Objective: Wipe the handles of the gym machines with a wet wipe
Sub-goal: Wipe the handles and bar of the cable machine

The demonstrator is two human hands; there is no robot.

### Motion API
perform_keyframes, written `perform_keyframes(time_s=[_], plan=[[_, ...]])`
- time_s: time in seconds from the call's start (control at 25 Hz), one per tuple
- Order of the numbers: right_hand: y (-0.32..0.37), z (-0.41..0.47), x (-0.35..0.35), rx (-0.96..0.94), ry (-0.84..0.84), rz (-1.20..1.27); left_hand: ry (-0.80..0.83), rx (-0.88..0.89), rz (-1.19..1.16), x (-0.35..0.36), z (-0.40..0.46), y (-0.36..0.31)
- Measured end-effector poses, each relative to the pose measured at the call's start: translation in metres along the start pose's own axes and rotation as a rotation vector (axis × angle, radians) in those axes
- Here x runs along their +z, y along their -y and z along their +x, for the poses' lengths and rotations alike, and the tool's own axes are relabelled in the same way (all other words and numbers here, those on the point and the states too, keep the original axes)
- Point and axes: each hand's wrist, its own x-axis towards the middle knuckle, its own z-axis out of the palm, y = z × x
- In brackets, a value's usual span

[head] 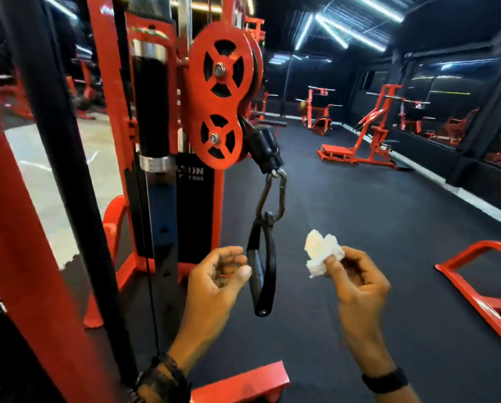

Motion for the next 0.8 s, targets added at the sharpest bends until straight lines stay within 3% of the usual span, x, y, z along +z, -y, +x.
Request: perform_keyframes(time_s=[0.24,0.36,0.6,0.8], plan=[[-0.051,-0.005,-0.035,0.235,0.281,0.161,-0.154,0.002,0.011,0.086,-0.015,0.024],[-0.065,-0.008,-0.04,0.254,0.385,0.182,-0.279,-0.001,0.079,0.097,-0.021,0.018],[-0.075,-0.031,-0.024,0.125,0.392,0.138,-0.408,-0.049,-0.021,0.078,-0.038,0.009],[-0.057,-0.071,-0.012,-0.203,0.617,0.024,-0.465,-0.084,-0.004,0.066,-0.045,0.002]])
